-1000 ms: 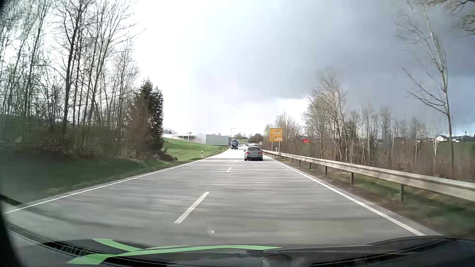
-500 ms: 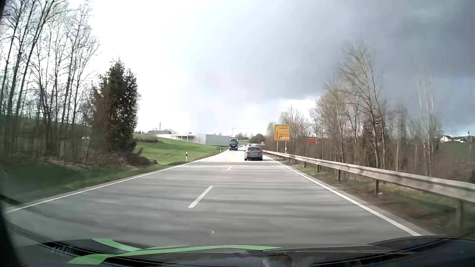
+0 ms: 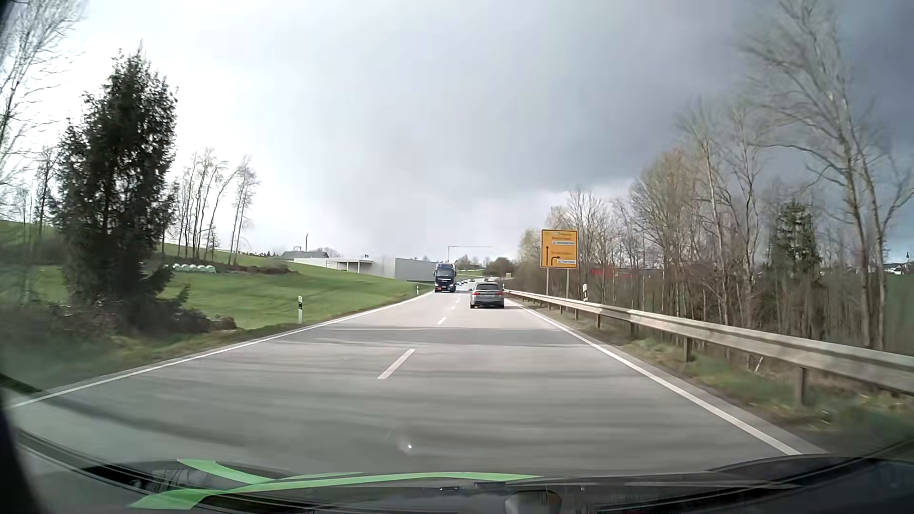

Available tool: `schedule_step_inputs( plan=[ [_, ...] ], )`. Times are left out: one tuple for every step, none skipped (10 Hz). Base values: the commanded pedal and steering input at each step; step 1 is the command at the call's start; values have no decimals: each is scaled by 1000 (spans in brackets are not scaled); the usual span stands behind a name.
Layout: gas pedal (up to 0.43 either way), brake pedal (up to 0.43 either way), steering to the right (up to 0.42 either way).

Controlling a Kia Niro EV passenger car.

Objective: Follow the waypoints while adhering to traffic rules and regulations

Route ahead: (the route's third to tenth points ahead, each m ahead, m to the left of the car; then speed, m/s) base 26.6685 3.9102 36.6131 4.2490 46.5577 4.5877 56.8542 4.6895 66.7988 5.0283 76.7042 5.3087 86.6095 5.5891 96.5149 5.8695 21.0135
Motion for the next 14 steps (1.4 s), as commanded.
schedule_step_inputs(
  plan=[
    [110, 0, -4],
    [110, 0, -4],
    [110, 0, -4],
    [110, 0, -4],
    [110, 0, -4],
    [110, 0, -4],
    [110, 0, -4],
    [110, 0, -4],
    [118, 0, -4],
    [118, 0, -4],
    [130, 0, -4],
    [130, 0, -4],
    [130, 0, -4],
    [138, 0, -4]
  ],
)
